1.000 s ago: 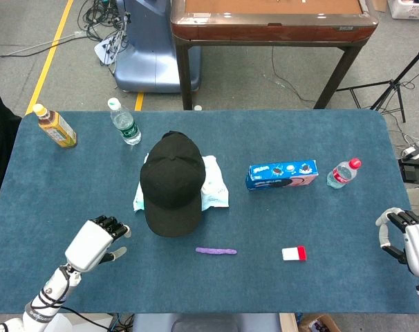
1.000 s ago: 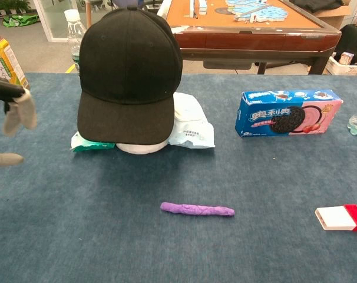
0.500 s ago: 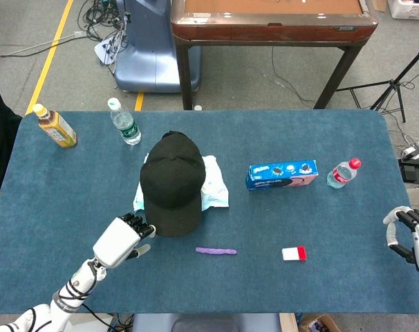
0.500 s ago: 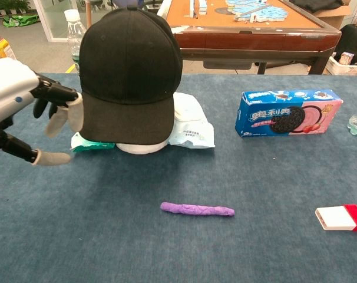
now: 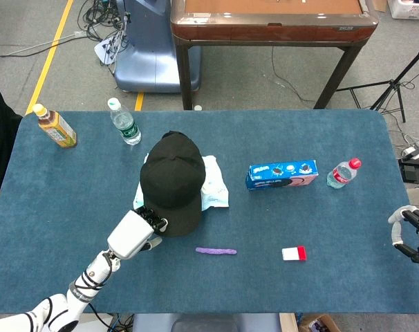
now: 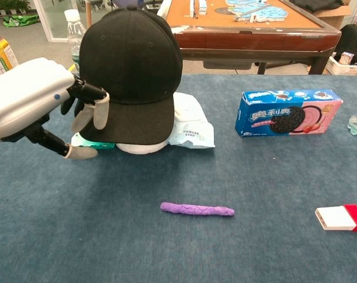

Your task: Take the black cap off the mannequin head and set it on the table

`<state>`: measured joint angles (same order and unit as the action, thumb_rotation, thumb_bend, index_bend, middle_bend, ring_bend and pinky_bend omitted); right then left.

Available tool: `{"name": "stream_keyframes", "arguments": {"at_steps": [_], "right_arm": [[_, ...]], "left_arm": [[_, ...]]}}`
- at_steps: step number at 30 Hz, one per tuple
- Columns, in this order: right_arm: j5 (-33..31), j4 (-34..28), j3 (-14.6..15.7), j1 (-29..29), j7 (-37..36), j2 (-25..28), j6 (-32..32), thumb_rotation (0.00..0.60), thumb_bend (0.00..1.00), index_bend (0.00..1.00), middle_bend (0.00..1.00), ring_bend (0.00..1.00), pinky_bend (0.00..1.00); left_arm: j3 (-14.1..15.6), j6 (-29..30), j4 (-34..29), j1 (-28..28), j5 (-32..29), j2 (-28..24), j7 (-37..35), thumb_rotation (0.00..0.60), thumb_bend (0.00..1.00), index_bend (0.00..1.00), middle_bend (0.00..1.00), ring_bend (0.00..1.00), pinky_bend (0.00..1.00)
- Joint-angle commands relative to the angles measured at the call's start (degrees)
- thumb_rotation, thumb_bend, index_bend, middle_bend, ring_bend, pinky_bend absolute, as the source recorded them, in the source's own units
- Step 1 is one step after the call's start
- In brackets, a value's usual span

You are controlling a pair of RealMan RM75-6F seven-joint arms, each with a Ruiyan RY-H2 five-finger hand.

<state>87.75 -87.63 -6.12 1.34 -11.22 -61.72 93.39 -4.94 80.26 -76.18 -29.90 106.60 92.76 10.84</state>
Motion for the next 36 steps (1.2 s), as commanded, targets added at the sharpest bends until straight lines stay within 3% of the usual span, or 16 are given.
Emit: {"name": "stream_keyframes", "arguments": {"at_steps": [1,23,36], "right_arm": [[0.03,-0.01,-0.02,-0.01,-0.04,0.03,0.0,0.6,0.46,0.54,0.48,0.46,0.6],[-0.06,-0.01,-0.2,-0.09,-0.21,0.1,-0.22,0.6,0.46,0.55,0.48,0.46,0.6],[0.05,-0.07,-0.16,-0.04,0.07,0.1,-0.43,0.6,0.46,0.55,0.48,0.46,0.6]], "left_arm": [[-0.17,0.68,0.73,-0.39,-0.38,0.97,-0.44,0.6,0.0,0.6,0.76,0.6,0.63],[0.15,0.8,3.12,-2.24,-3.62,5.49,-1.22,0.6,0.0,0.61,0.77,0.61,0.64],[-1.44,6.14,6.39,-1.52,-4.68,9.32,-0.77,0.6,0.0,0.63,0.79,0.62,0.65]]}}
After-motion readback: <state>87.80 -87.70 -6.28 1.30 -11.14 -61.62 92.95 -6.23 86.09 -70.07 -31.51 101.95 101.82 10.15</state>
